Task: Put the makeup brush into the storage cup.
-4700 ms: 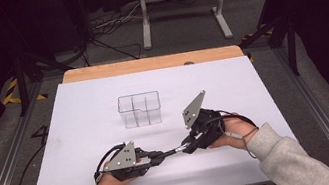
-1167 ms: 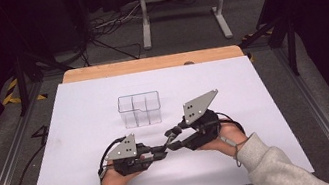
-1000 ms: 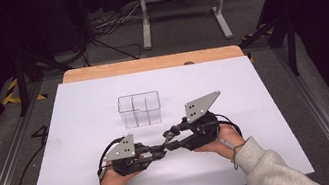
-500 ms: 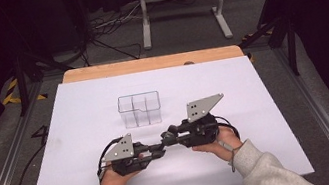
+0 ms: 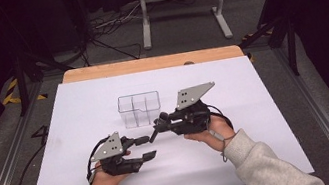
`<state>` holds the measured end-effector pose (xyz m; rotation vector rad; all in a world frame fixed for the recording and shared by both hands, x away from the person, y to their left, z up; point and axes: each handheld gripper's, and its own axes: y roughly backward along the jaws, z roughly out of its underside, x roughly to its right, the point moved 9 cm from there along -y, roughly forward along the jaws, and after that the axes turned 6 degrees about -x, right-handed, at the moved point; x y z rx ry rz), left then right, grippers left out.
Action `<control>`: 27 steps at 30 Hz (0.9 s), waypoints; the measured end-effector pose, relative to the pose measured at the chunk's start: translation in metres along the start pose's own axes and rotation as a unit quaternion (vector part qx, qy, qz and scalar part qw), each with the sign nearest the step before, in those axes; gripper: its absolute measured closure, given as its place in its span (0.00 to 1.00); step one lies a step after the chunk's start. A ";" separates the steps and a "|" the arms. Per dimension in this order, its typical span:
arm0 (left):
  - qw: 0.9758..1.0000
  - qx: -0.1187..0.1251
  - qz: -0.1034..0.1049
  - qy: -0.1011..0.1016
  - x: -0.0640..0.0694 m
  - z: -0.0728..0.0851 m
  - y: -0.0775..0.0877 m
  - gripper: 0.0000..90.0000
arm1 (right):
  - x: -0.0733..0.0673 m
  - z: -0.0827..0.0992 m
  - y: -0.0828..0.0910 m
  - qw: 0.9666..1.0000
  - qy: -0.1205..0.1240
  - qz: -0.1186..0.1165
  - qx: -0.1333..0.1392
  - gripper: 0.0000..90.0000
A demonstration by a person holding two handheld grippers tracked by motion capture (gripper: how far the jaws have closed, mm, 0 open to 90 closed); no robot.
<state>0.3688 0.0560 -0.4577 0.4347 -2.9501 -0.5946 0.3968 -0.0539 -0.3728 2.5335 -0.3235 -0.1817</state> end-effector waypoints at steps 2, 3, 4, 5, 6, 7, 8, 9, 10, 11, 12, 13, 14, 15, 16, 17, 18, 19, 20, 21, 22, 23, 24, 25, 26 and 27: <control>1.000 -0.009 -0.010 0.003 -0.003 0.005 0.004 0.49 | 0.005 -0.006 -0.001 1.000 -0.004 0.008 -0.002 0.88; 1.000 -0.009 -0.010 0.003 -0.003 0.005 0.004 0.48 | 0.005 -0.006 -0.001 1.000 -0.004 0.008 -0.002 0.88; 1.000 -0.011 -0.013 0.008 -0.004 0.007 0.005 0.48 | 0.007 -0.008 -0.001 1.000 -0.005 0.013 -0.004 0.88; 1.000 -0.013 -0.015 0.008 -0.005 0.008 0.006 0.48 | 0.009 -0.010 -0.001 1.000 -0.005 0.018 -0.006 0.88; 1.000 -0.012 -0.017 0.008 -0.006 0.008 0.007 0.48 | 0.011 -0.012 -0.001 1.000 -0.007 0.023 -0.008 0.88; 1.000 -0.014 -0.020 0.010 -0.006 0.009 0.008 0.48 | 0.013 -0.013 -0.001 1.000 -0.008 0.027 -0.009 0.88; 1.000 -0.015 -0.023 0.007 -0.006 0.009 0.009 0.47 | 0.016 -0.015 -0.001 0.999 -0.009 0.034 -0.011 0.88; 1.000 -0.017 -0.025 0.005 -0.007 0.010 0.010 0.47 | 0.018 -0.016 -0.001 0.999 -0.010 0.041 -0.014 0.88; 1.000 -0.016 -0.025 0.006 -0.006 0.010 0.011 0.46 | 0.020 -0.017 -0.001 0.999 -0.012 0.047 -0.016 0.88; 0.999 -0.017 -0.027 0.008 -0.006 0.010 0.011 0.45 | 0.022 -0.018 -0.001 0.998 -0.014 0.050 -0.017 0.88; 0.999 -0.018 -0.028 0.009 -0.006 0.011 0.012 0.45 | 0.025 -0.019 -0.001 0.998 -0.015 0.056 -0.018 0.88; 0.999 -0.019 -0.029 0.010 -0.006 0.012 0.012 0.44 | 0.027 -0.020 -0.001 0.998 -0.016 0.062 -0.021 0.88; 0.999 -0.021 -0.029 0.011 -0.006 0.013 0.012 0.43 | 0.029 -0.020 -0.002 0.997 -0.015 0.068 -0.024 0.88; 0.999 -0.021 -0.028 0.016 -0.005 0.015 0.012 0.42 | 0.031 -0.021 -0.002 0.997 -0.016 0.072 -0.025 0.88; 0.999 -0.021 -0.029 0.016 -0.005 0.016 0.011 0.41 | 0.032 -0.021 -0.002 0.997 -0.018 0.076 -0.025 0.88; 0.999 -0.023 -0.029 0.016 -0.005 0.017 0.011 0.41 | 0.034 -0.022 -0.002 0.996 -0.019 0.082 -0.027 0.88; 0.999 -0.027 -0.029 0.017 -0.005 0.018 0.012 0.41 | 0.036 -0.023 -0.002 0.996 -0.021 0.087 -0.028 0.88; 0.999 -0.027 -0.029 0.018 -0.005 0.019 0.012 0.40 | 0.038 -0.023 -0.002 0.995 -0.024 0.092 -0.029 0.88; 0.999 -0.026 -0.030 0.017 -0.005 0.019 0.012 0.40 | 0.041 -0.024 -0.002 0.994 -0.027 0.097 -0.030 0.88; 0.999 -0.027 -0.030 0.019 -0.004 0.019 0.012 0.39 | 0.043 -0.025 -0.002 0.994 -0.031 0.102 -0.031 0.88; 0.999 -0.028 -0.030 0.020 -0.004 0.020 0.011 0.38 | 0.045 -0.025 -0.002 0.993 -0.035 0.109 -0.030 0.88; 0.999 -0.027 -0.030 0.021 -0.004 0.020 0.011 0.38 | 0.047 -0.026 -0.002 0.992 -0.039 0.114 -0.030 0.88; 0.999 -0.026 -0.031 0.021 -0.004 0.020 0.011 0.38 | 0.049 -0.026 -0.002 0.992 -0.041 0.118 -0.031 0.88; 0.999 -0.026 -0.031 0.021 -0.004 0.020 0.011 0.38 | 0.051 -0.027 -0.002 0.991 -0.045 0.125 -0.031 0.88; 0.999 -0.026 -0.031 0.024 -0.004 0.020 0.011 0.38 | 0.052 -0.027 -0.002 0.990 -0.047 0.129 -0.030 0.88; 0.999 -0.026 -0.030 0.025 -0.004 0.020 0.011 0.38 | 0.055 -0.028 -0.003 0.989 -0.050 0.135 -0.031 0.88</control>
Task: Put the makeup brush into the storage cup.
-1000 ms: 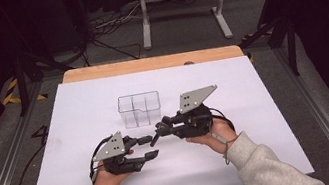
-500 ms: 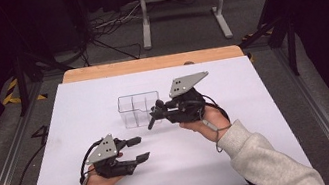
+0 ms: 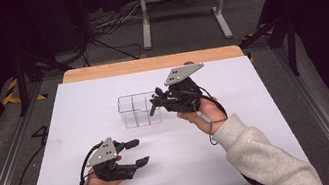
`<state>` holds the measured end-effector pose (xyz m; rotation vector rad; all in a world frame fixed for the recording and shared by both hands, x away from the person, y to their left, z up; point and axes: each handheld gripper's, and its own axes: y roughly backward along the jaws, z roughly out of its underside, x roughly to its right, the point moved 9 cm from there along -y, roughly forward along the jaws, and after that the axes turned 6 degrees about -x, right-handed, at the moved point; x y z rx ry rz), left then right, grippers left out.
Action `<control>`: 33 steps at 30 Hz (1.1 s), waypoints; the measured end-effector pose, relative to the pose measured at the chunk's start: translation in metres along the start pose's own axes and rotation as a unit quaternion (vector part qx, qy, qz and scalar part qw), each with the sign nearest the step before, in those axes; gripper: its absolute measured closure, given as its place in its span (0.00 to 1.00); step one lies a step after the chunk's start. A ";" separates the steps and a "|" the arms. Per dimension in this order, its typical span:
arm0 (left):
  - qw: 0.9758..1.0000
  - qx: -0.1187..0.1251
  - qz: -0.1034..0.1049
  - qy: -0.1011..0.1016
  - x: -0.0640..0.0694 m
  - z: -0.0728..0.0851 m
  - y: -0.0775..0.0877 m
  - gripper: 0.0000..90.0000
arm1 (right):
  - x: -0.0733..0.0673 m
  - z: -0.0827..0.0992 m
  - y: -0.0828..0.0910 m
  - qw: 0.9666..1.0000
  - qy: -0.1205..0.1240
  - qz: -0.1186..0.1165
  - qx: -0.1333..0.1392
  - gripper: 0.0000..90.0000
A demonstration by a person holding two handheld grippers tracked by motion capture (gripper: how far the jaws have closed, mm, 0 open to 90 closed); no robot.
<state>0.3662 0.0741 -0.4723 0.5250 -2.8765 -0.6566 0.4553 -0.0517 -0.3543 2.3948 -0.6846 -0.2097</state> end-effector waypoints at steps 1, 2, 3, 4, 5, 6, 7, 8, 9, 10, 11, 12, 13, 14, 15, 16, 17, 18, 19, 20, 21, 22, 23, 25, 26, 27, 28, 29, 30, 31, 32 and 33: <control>1.000 -0.001 0.000 -0.001 0.000 0.000 0.000 0.38 | 0.002 -0.001 -0.001 1.000 -0.003 0.004 0.001 0.88; 1.000 -0.001 0.000 -0.001 0.000 0.000 0.000 0.38 | 0.003 -0.002 -0.001 1.000 -0.004 0.006 0.002 0.88; 1.000 -0.001 0.000 -0.001 0.000 0.000 0.000 0.38 | 0.004 -0.003 -0.002 1.000 -0.005 0.011 0.003 0.88; 1.000 -0.001 0.000 0.000 0.000 0.000 0.000 0.38 | 0.005 -0.004 -0.003 1.000 -0.006 0.013 0.003 0.88; 1.000 -0.002 0.001 -0.001 0.000 0.000 0.000 0.38 | 0.005 -0.004 -0.004 1.000 -0.007 0.016 0.003 0.88; 1.000 -0.002 0.001 -0.001 0.000 0.001 0.000 0.38 | 0.006 -0.005 -0.005 1.000 -0.008 0.020 0.004 0.88; 1.000 -0.001 0.001 0.001 0.000 0.001 0.000 0.38 | 0.009 -0.005 -0.006 1.000 -0.011 0.029 0.002 0.88; 1.000 -0.001 0.001 0.003 0.000 0.001 0.000 0.38 | 0.010 -0.005 -0.007 0.999 -0.013 0.033 0.001 0.88; 1.000 -0.001 0.002 0.001 0.000 0.001 0.000 0.38 | 0.011 -0.005 -0.007 0.999 -0.015 0.037 0.000 0.88; 1.000 -0.001 0.001 0.002 0.000 0.001 0.000 0.38 | 0.012 -0.006 -0.008 0.999 -0.017 0.040 0.001 0.88; 1.000 -0.001 0.001 0.002 0.000 0.001 0.000 0.38 | 0.012 -0.006 -0.008 0.999 -0.017 0.040 0.001 0.88; 1.000 0.001 0.002 0.004 0.001 0.000 0.000 0.38 | 0.014 -0.006 -0.009 0.999 -0.018 0.042 0.001 0.88; 1.000 0.000 0.002 0.002 0.001 0.000 0.000 0.38 | 0.015 -0.006 -0.009 0.999 -0.017 0.047 0.002 0.88; 1.000 0.001 0.001 0.000 0.000 0.000 0.000 0.38 | 0.016 -0.006 -0.009 0.999 -0.019 0.051 0.003 0.88; 1.000 0.001 0.000 0.003 0.000 0.000 0.000 0.38 | 0.019 -0.007 -0.010 0.998 -0.023 0.057 0.004 0.88; 1.000 0.001 0.000 0.004 0.000 0.001 0.000 0.38 | 0.020 -0.007 -0.010 0.998 -0.027 0.060 0.003 0.88; 1.000 0.001 0.000 0.004 0.000 0.001 0.000 0.38 | 0.021 -0.007 -0.010 0.998 -0.029 0.063 0.002 0.88; 1.000 0.001 -0.001 0.003 0.000 0.001 0.000 0.38 | 0.021 -0.007 -0.010 0.998 -0.029 0.063 0.002 0.88; 1.000 0.001 -0.001 0.003 0.000 0.000 0.000 0.38 | 0.023 -0.007 -0.011 0.997 -0.032 0.068 0.002 0.88; 1.000 0.002 -0.001 0.003 0.000 0.000 0.000 0.38 | 0.024 -0.007 -0.012 0.997 -0.033 0.070 0.002 0.88; 1.000 0.002 -0.001 0.003 0.000 0.000 0.000 0.38 | 0.026 -0.007 -0.012 0.996 -0.039 0.077 0.000 0.88; 1.000 0.002 -0.002 0.003 0.000 0.000 0.000 0.37 | 0.028 -0.007 -0.013 0.996 -0.044 0.078 -0.001 0.88; 1.000 0.003 -0.002 0.004 0.000 0.000 0.000 0.37 | 0.029 -0.007 -0.013 0.995 -0.051 0.080 -0.002 0.88; 1.000 0.004 -0.003 0.004 0.000 0.000 0.000 0.37 | 0.031 -0.007 -0.015 0.995 -0.054 0.084 -0.004 0.88; 1.000 0.003 -0.002 0.003 0.000 0.000 0.000 0.37 | 0.033 -0.006 -0.016 0.995 -0.057 0.087 -0.006 0.88; 1.000 0.003 -0.002 0.004 0.000 0.000 0.000 0.37 | 0.033 -0.006 -0.017 0.995 -0.057 0.087 -0.007 0.88; 1.000 0.003 -0.002 0.004 0.000 0.000 0.000 0.37 | 0.033 -0.006 -0.017 0.995 -0.057 0.087 -0.007 0.88; 1.000 0.003 -0.002 0.003 0.000 0.000 0.000 0.37 | 0.034 -0.006 -0.018 0.994 -0.060 0.089 -0.011 0.88; 1.000 0.003 -0.002 0.003 0.000 0.000 0.000 0.37 | 0.034 -0.006 -0.018 0.994 -0.060 0.089 -0.011 0.88; 1.000 0.003 -0.001 0.004 0.000 0.000 0.000 0.37 | 0.034 -0.005 -0.019 0.994 -0.060 0.091 -0.011 0.88; 1.000 0.003 -0.001 0.004 0.000 0.000 0.000 0.37 | 0.034 -0.005 -0.020 0.994 -0.061 0.092 -0.013 0.88; 1.000 0.003 -0.001 0.004 0.001 0.000 0.000 0.37 | 0.035 -0.005 -0.020 0.994 -0.062 0.092 -0.012 0.88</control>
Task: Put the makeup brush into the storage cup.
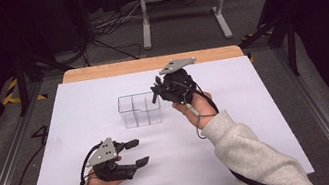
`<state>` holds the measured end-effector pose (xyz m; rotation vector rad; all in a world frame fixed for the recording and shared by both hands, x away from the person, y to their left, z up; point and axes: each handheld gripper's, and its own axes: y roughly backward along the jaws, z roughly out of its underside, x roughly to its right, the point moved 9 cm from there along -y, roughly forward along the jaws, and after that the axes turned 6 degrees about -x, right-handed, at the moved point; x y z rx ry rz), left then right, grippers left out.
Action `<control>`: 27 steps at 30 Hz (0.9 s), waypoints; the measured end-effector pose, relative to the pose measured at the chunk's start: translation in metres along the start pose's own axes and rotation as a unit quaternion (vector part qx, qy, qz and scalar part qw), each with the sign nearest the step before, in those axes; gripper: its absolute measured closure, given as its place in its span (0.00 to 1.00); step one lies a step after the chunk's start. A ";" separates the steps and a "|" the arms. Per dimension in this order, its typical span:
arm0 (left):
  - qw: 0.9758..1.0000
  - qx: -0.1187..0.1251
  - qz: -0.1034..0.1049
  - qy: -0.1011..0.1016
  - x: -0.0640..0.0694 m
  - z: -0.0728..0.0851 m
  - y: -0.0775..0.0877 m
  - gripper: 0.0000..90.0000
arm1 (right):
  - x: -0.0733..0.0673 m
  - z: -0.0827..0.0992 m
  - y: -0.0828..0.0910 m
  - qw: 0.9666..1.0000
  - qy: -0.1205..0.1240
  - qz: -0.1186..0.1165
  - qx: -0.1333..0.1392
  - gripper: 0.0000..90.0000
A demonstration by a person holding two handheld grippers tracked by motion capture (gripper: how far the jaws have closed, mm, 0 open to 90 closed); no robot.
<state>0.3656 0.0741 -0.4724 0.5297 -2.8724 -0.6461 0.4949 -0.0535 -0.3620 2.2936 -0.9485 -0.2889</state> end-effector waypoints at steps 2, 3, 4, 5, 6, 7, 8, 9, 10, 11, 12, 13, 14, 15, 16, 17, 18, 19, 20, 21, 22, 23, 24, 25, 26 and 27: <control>1.000 0.000 -0.001 0.000 0.000 0.000 0.000 0.37 | 0.000 0.001 -0.002 1.000 0.000 -0.002 -0.001 0.88; 1.000 0.000 -0.001 0.000 0.000 0.000 0.000 0.36 | 0.000 0.002 -0.003 1.000 0.000 -0.002 -0.002 0.88; 1.000 0.000 -0.001 0.000 0.000 0.000 0.000 0.36 | 0.000 0.003 -0.004 1.000 -0.001 -0.002 -0.003 0.88; 1.000 0.000 -0.001 0.000 -0.001 0.000 0.000 0.36 | 0.000 0.004 -0.005 1.000 -0.001 -0.002 -0.004 0.88; 1.000 0.000 -0.003 0.000 -0.001 0.000 0.000 0.36 | 0.000 0.006 -0.006 1.000 -0.001 -0.004 -0.005 0.88; 1.000 0.001 -0.003 0.000 -0.001 0.000 0.001 0.36 | 0.001 0.007 -0.008 1.000 0.000 -0.005 -0.007 0.88; 1.000 0.001 -0.003 0.001 -0.001 0.000 0.001 0.36 | 0.001 0.008 -0.010 1.000 -0.001 -0.004 -0.008 0.88; 1.000 0.001 -0.003 0.001 -0.001 0.000 0.001 0.36 | 0.001 0.010 -0.011 1.000 -0.002 -0.005 -0.010 0.88; 1.000 0.001 -0.003 0.001 -0.001 0.000 0.001 0.36 | 0.002 0.011 -0.013 1.000 -0.001 -0.005 -0.011 0.88; 1.000 0.001 -0.004 0.000 -0.002 0.000 0.000 0.36 | 0.002 0.012 -0.014 1.000 -0.001 -0.005 -0.013 0.88; 1.000 0.000 -0.003 0.000 -0.001 0.000 0.000 0.35 | 0.001 0.013 -0.015 1.000 0.000 -0.005 -0.014 0.88; 1.000 -0.001 -0.003 -0.001 -0.001 0.001 0.000 0.35 | 0.001 0.014 -0.016 1.000 -0.001 -0.006 -0.015 0.88; 1.000 -0.001 -0.003 0.000 -0.001 0.001 0.000 0.35 | 0.001 0.014 -0.017 1.000 0.000 -0.007 -0.016 0.88; 1.000 -0.001 -0.003 0.000 -0.001 0.001 0.000 0.35 | 0.001 0.015 -0.018 1.000 -0.001 -0.006 -0.018 0.88; 1.000 -0.001 -0.003 0.000 -0.001 0.001 0.000 0.35 | 0.001 0.016 -0.019 1.000 0.000 -0.007 -0.019 0.88; 1.000 -0.001 -0.003 -0.001 -0.001 0.001 0.000 0.35 | 0.001 0.017 -0.020 1.000 0.000 -0.007 -0.020 0.88; 1.000 -0.001 -0.003 -0.001 -0.001 0.001 0.000 0.35 | 0.001 0.017 -0.020 1.000 0.000 -0.007 -0.020 0.88; 1.000 0.000 -0.003 0.000 -0.001 0.000 0.000 0.35 | 0.001 0.018 -0.021 1.000 0.000 -0.008 -0.022 0.88; 1.000 -0.001 -0.003 0.000 -0.001 0.000 0.001 0.35 | 0.001 0.018 -0.022 1.000 -0.001 -0.008 -0.023 0.88; 1.000 -0.001 -0.001 0.000 -0.001 0.000 0.000 0.35 | 0.001 0.019 -0.023 1.000 -0.002 -0.008 -0.025 0.88; 1.000 -0.002 0.000 0.000 -0.001 0.000 0.000 0.35 | 0.001 0.020 -0.024 1.000 -0.002 -0.009 -0.027 0.88; 1.000 -0.001 0.000 0.000 0.000 0.000 0.000 0.35 | 0.001 0.021 -0.025 1.000 -0.004 -0.010 -0.029 0.88; 1.000 -0.001 0.000 0.000 0.000 0.000 0.000 0.35 | 0.001 0.022 -0.026 1.000 -0.005 -0.010 -0.030 0.88; 1.000 -0.001 -0.001 0.000 0.000 0.000 0.000 0.35 | 0.001 0.023 -0.027 0.999 -0.003 -0.010 -0.031 0.87; 1.000 -0.001 0.000 0.000 0.000 0.000 0.000 0.35 | 0.000 0.023 -0.027 0.999 -0.003 -0.012 -0.032 0.87; 1.000 -0.002 0.000 0.000 0.000 0.000 0.000 0.35 | 0.000 0.024 -0.028 0.999 -0.003 -0.012 -0.032 0.87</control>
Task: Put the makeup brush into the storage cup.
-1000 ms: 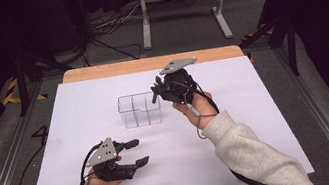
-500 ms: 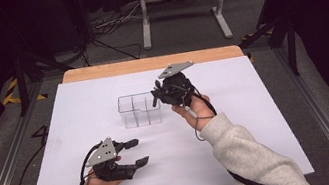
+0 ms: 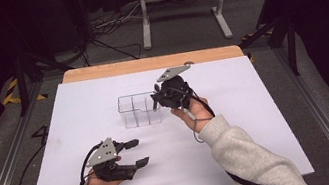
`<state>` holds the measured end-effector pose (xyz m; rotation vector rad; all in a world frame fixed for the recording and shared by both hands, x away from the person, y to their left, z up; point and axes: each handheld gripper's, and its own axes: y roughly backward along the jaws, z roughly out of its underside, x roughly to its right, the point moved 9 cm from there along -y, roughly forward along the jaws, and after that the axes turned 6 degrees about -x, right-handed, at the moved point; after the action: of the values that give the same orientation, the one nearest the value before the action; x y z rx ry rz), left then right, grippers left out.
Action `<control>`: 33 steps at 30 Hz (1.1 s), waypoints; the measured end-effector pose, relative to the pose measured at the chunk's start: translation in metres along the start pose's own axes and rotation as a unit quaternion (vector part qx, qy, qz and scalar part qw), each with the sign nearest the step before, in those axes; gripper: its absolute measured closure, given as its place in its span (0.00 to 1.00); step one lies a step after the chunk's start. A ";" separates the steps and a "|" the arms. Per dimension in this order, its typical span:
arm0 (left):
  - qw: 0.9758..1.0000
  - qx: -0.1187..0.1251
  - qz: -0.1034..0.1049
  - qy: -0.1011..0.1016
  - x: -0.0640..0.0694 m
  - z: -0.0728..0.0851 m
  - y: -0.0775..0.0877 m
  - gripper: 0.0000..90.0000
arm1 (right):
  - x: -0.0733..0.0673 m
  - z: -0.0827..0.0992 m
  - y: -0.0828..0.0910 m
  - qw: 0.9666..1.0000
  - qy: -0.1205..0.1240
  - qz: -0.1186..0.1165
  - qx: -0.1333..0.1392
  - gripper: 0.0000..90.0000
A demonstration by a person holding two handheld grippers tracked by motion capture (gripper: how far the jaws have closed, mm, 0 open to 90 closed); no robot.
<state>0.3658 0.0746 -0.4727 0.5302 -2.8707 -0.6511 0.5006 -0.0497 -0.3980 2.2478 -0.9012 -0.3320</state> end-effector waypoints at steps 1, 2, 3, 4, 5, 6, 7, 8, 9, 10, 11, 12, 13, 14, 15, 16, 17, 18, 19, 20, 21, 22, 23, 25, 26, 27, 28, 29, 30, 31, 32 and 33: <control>1.000 0.001 -0.001 -0.001 0.000 0.000 0.000 0.35 | 0.000 0.000 0.000 1.000 0.001 -0.001 -0.001 0.86; 1.000 0.001 -0.002 -0.001 -0.001 0.000 0.001 0.35 | 0.000 0.000 0.000 1.000 0.002 -0.001 0.003 0.78; 1.000 0.001 -0.002 -0.001 -0.001 0.000 0.001 0.35 | 0.000 0.000 0.000 1.000 0.002 -0.001 0.003 0.78; 1.000 0.002 -0.001 0.000 -0.001 0.000 0.001 0.35 | 0.000 -0.001 0.001 1.000 0.002 -0.003 0.005 0.69; 1.000 0.002 -0.003 0.001 -0.001 0.000 0.001 0.34 | 0.001 -0.002 0.003 1.000 0.001 -0.007 0.011 0.58; 1.000 0.003 -0.005 -0.001 -0.002 -0.001 0.002 0.34 | 0.002 -0.003 0.005 1.000 0.003 -0.010 0.014 0.54; 1.000 0.004 -0.007 0.000 -0.003 -0.001 0.002 0.33 | 0.002 -0.003 0.008 1.000 0.008 -0.011 0.018 0.49; 1.000 0.006 -0.008 0.001 -0.003 -0.001 0.003 0.32 | 0.002 -0.003 0.011 1.000 0.010 -0.010 0.022 0.44; 1.000 0.007 -0.010 0.002 -0.004 -0.001 0.004 0.32 | 0.002 -0.004 0.014 0.999 0.014 -0.008 0.028 0.40; 1.000 0.009 -0.013 0.004 -0.005 -0.001 0.005 0.30 | 0.002 -0.004 0.018 0.999 0.017 -0.006 0.033 0.37; 1.000 0.009 -0.016 0.006 -0.006 -0.001 0.007 0.29 | 0.003 -0.003 0.022 0.999 0.021 -0.006 0.037 0.32; 1.000 0.014 -0.017 0.010 -0.007 -0.002 0.008 0.27 | 0.003 -0.003 0.026 0.999 0.022 -0.006 0.043 0.28; 1.000 0.014 -0.017 0.011 -0.008 -0.002 0.009 0.26 | 0.004 -0.002 0.031 0.998 0.022 -0.007 0.051 0.24; 1.000 0.015 -0.019 0.013 -0.008 -0.002 0.011 0.25 | 0.005 -0.001 0.036 0.998 0.023 -0.007 0.059 0.21; 1.000 0.018 -0.020 0.017 -0.009 -0.002 0.013 0.24 | 0.006 -0.001 0.041 0.997 0.024 -0.008 0.069 0.19; 0.999 0.019 -0.021 0.018 -0.009 -0.002 0.015 0.23 | 0.007 0.000 0.047 0.997 0.026 -0.007 0.079 0.16; 0.999 0.020 -0.022 0.019 -0.010 -0.002 0.017 0.22 | 0.008 0.002 0.054 0.996 0.030 -0.012 0.089 0.13; 0.999 0.023 -0.023 0.023 -0.010 -0.001 0.018 0.21 | 0.009 0.003 0.059 0.995 0.035 -0.013 0.095 0.11; 0.999 0.026 -0.023 0.026 -0.011 -0.001 0.020 0.20 | 0.009 0.005 0.063 0.994 0.040 -0.013 0.100 0.09; 0.999 0.026 -0.023 0.030 -0.012 -0.001 0.022 0.19 | 0.010 0.007 0.069 0.993 0.042 -0.012 0.108 0.07; 0.999 0.029 -0.022 0.036 -0.012 -0.001 0.024 0.18 | 0.011 0.009 0.074 0.992 0.047 -0.011 0.117 0.06; 0.998 0.028 -0.029 0.044 -0.013 0.000 0.026 0.16 | 0.012 0.011 0.078 0.991 0.050 -0.009 0.123 0.04; 0.998 0.030 -0.032 0.050 -0.014 0.000 0.028 0.13 | 0.013 0.014 0.085 0.990 0.052 -0.008 0.130 0.03; 0.997 0.042 -0.028 0.061 -0.015 -0.001 0.032 0.09 | 0.016 0.020 0.093 0.989 0.052 -0.008 0.140 0.00; 0.997 0.047 -0.027 0.063 -0.015 -0.001 0.034 0.07 | 0.018 0.025 0.098 0.988 0.055 -0.006 0.145 0.00; 0.996 0.051 -0.026 0.063 -0.016 -0.002 0.036 0.05 | 0.019 0.028 0.101 0.987 0.053 -0.005 0.150 0.00; 0.996 0.056 -0.023 0.070 -0.016 -0.002 0.037 0.04 | 0.020 0.032 0.105 0.986 0.049 -0.004 0.156 0.00; 0.996 0.055 -0.025 0.069 -0.016 -0.001 0.038 0.03 | 0.022 0.036 0.108 0.985 0.046 -0.002 0.164 0.00; 0.996 0.055 -0.027 0.069 -0.017 -0.001 0.039 0.03 | 0.023 0.040 0.111 0.984 0.045 -0.001 0.171 0.00; 0.996 0.055 -0.028 0.070 -0.017 0.000 0.040 0.03 | 0.023 0.043 0.114 0.983 0.045 0.000 0.177 0.00; 0.995 0.059 -0.027 0.073 -0.017 -0.001 0.041 0.02 | 0.024 0.046 0.116 0.982 0.046 0.002 0.182 0.00; 0.995 0.062 -0.025 0.079 -0.017 -0.001 0.042 0.01 | 0.024 0.050 0.118 0.982 0.046 0.002 0.184 0.00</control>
<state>0.3688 0.1163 -0.4545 0.6424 -2.7695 -0.4180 0.4353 -0.1532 -0.3543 2.5727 -0.9832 -0.0591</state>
